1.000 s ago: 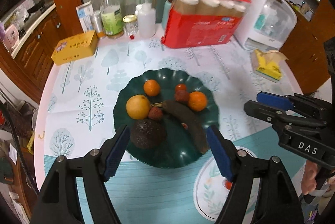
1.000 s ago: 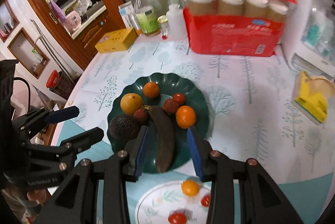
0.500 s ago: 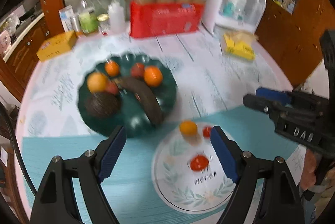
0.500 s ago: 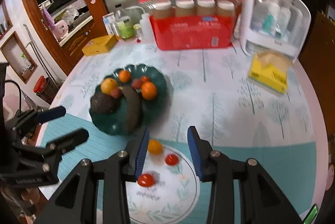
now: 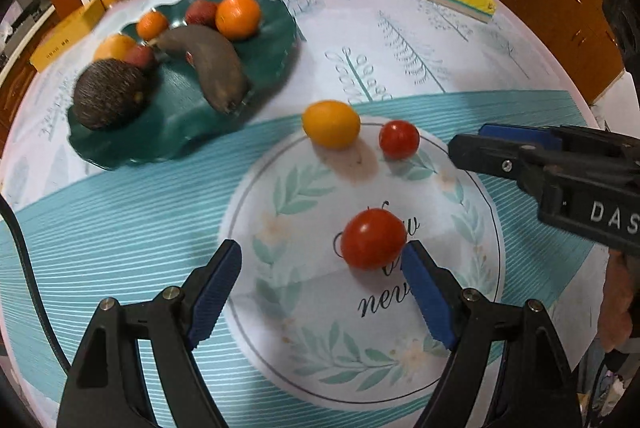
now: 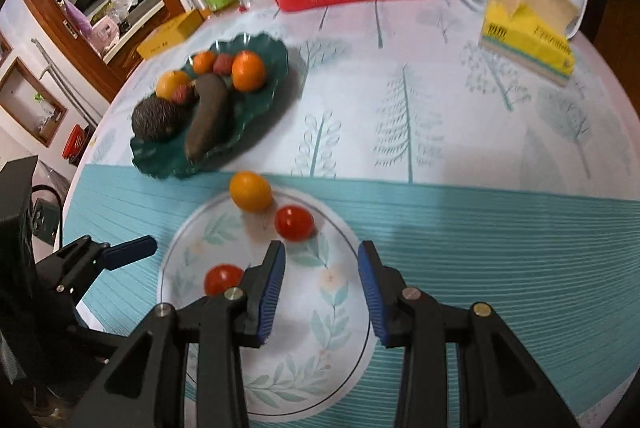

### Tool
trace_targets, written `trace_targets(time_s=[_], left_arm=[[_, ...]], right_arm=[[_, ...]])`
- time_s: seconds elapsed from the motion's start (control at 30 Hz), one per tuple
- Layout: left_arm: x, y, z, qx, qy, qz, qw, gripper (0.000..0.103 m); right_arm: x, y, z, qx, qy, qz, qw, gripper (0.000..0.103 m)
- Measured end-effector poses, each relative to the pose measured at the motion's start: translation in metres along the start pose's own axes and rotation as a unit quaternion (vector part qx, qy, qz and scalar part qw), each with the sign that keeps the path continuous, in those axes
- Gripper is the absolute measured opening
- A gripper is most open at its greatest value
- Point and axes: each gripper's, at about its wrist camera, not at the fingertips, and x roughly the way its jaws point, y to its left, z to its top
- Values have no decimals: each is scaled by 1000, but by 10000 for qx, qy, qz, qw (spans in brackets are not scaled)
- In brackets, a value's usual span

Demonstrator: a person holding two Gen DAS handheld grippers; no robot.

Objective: Organize fruits
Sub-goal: 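Move both grippers back to the white plate, then grasp a red tomato with the left gripper while the right gripper grasps a cherry tomato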

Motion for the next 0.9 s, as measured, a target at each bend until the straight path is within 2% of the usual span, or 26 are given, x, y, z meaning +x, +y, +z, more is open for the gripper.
trace_targets(time_s=[0.2,0.4,0.5,0.57,0.67,0.9], left_arm=[[11,-5,-1,64,115,-96,9999,81],[13,-7,4,103,69,-166,9998,74],[13,-7,5,116,-13,-156,9998,65],[13,-10,6,154,-75,-172,9997,51],[13,-13,5,210,-121,-195,9995,32],[10,-6,0,-13,-170,-264,9995,31]], right_arm=[[16,4,1,-135,94,165,9997,38],[28,10,8,-278,60,230,9993,38],[36,14,10,-383,95,213,9990,38],[40,16,10,-442,101,190,9988,38],[44,19,8,-581,67,103,9982,30],[44,17,8,-604,58,178,9980,27]])
